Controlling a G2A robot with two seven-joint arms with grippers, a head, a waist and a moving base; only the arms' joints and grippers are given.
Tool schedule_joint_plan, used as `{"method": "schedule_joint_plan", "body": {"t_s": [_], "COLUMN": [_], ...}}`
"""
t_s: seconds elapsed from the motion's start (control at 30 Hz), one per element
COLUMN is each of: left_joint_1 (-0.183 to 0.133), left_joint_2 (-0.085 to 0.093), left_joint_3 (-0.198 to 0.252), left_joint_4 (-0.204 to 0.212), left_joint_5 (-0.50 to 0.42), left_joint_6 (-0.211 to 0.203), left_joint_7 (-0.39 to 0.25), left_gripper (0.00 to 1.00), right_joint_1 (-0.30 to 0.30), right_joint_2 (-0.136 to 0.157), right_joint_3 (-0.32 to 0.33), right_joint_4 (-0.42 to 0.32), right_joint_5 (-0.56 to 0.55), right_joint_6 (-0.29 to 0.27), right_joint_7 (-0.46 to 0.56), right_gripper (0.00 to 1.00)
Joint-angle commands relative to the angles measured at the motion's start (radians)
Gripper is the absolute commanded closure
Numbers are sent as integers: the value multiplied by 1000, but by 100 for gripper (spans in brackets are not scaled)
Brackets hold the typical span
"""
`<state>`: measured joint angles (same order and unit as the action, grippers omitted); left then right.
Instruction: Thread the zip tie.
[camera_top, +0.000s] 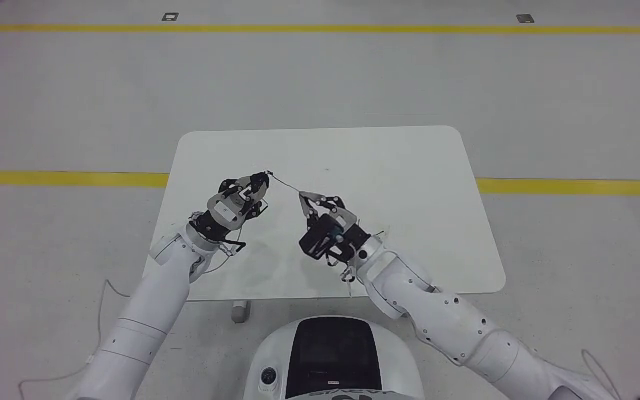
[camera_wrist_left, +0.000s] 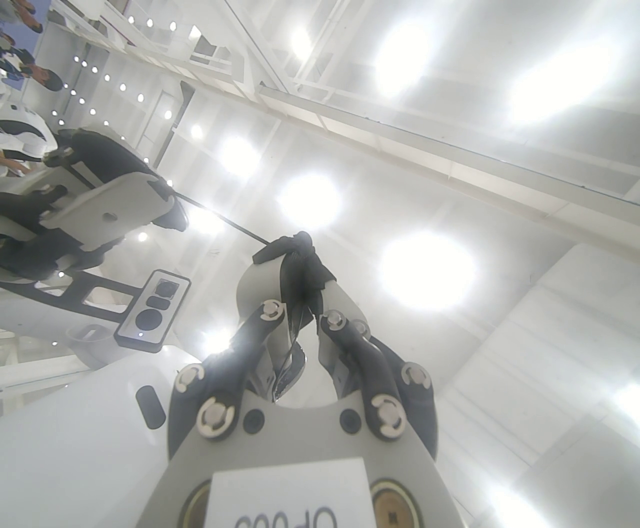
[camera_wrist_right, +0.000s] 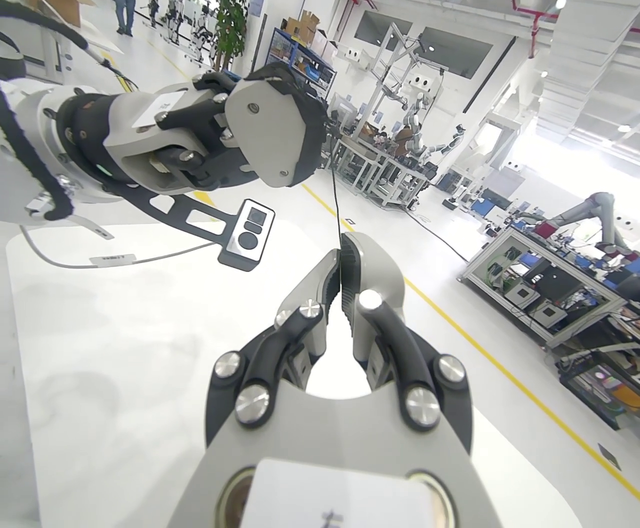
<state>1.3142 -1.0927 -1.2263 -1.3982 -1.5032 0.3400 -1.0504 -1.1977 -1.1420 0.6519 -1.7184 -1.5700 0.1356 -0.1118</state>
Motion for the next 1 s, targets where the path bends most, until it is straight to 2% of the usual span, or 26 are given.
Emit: {"method": "schedule_joint_plan", "body": {"t_s": [0.0, 0.6, 0.97], "left_joint_1": [0, 0, 0], "left_joint_2": [0, 0, 0], "left_joint_3": [0, 0, 0], "left_joint_4": [0, 0, 0], "left_joint_5": [0, 0, 0], "left_joint_6": [0, 0, 0], "left_joint_7": [0, 0, 0], "left_gripper": [100, 100, 100], "right_joint_1": [5, 65, 81], "right_joint_2": [3, 41, 61], "right_joint_3": [-6, -92, -118], "right_joint_4": [1, 3, -2], "right_joint_5": [0, 0, 0], "right_joint_6": [2, 45, 75], "right_joint_7": [3, 44, 64], "right_gripper": [100, 100, 100]}}
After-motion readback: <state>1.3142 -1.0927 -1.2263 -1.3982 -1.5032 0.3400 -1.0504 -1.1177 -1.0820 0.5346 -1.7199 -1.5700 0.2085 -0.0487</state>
